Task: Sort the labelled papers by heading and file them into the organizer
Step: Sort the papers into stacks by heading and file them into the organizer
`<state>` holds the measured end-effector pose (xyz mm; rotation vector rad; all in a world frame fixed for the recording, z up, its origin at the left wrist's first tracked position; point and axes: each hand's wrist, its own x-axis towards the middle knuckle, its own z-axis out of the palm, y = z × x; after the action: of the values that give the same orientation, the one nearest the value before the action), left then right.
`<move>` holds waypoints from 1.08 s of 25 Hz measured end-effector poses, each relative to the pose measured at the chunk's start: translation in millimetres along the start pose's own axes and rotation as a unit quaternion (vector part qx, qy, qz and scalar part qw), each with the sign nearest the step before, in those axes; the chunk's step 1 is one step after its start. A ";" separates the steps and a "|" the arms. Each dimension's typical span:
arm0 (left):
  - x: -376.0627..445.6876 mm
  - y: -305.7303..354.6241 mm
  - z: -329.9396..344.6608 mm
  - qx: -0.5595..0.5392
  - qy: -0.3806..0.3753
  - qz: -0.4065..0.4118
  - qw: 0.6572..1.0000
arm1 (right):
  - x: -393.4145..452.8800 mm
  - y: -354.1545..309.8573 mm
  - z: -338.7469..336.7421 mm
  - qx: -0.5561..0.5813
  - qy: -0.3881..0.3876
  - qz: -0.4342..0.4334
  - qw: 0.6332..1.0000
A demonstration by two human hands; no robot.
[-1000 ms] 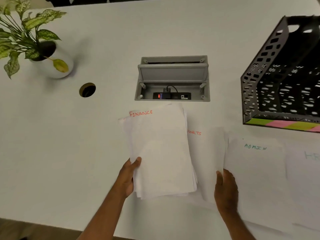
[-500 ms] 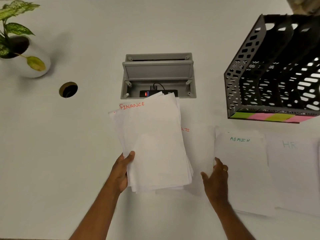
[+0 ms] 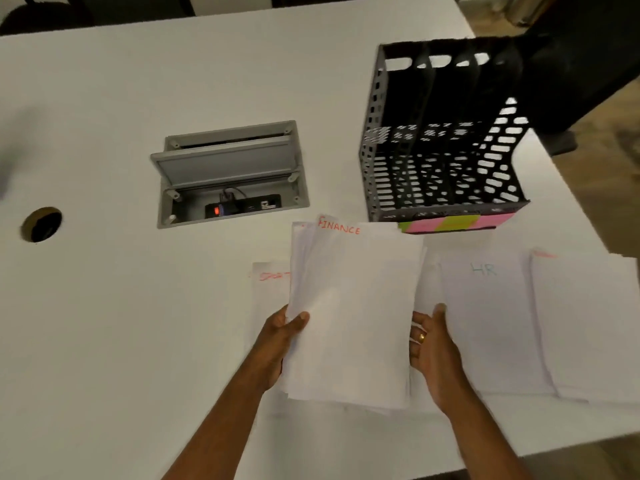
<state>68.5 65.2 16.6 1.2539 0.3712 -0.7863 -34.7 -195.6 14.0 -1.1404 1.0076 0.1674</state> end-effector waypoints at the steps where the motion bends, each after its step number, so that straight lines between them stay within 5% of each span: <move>1: 3.1 -11.8 16.6 -0.008 0.009 -0.004 1.000 | -3.3 -4.0 -12.5 -0.047 -0.006 -0.024 0.999; 6: 22.9 -63.1 115.8 -0.027 -0.004 -0.050 0.998 | 2.9 -10.4 -95.8 -0.183 0.171 -0.170 0.953; 14: 52.6 -103.6 210.8 -0.025 -0.010 -0.051 0.998 | 25.4 -32.7 -211.1 -0.244 0.225 -0.208 0.920; 17: 62.6 -106.5 225.5 -0.011 0.002 -0.051 0.999 | 37.7 -43.3 -265.3 -0.301 0.306 -0.237 0.872; 21: 72.2 -104.7 226.7 -0.005 0.023 -0.051 0.998 | 62.3 -49.8 -344.7 -0.374 0.391 -0.210 0.814; 27: 79.7 -107.8 222.5 0.009 0.035 -0.070 0.997 | 84.8 -35.0 -375.4 -0.464 0.381 -0.136 0.788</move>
<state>11.4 -180.8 -44.2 1.2848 0.5142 -0.8676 -183.3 -547.5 -44.0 -2.3708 1.5070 -0.0664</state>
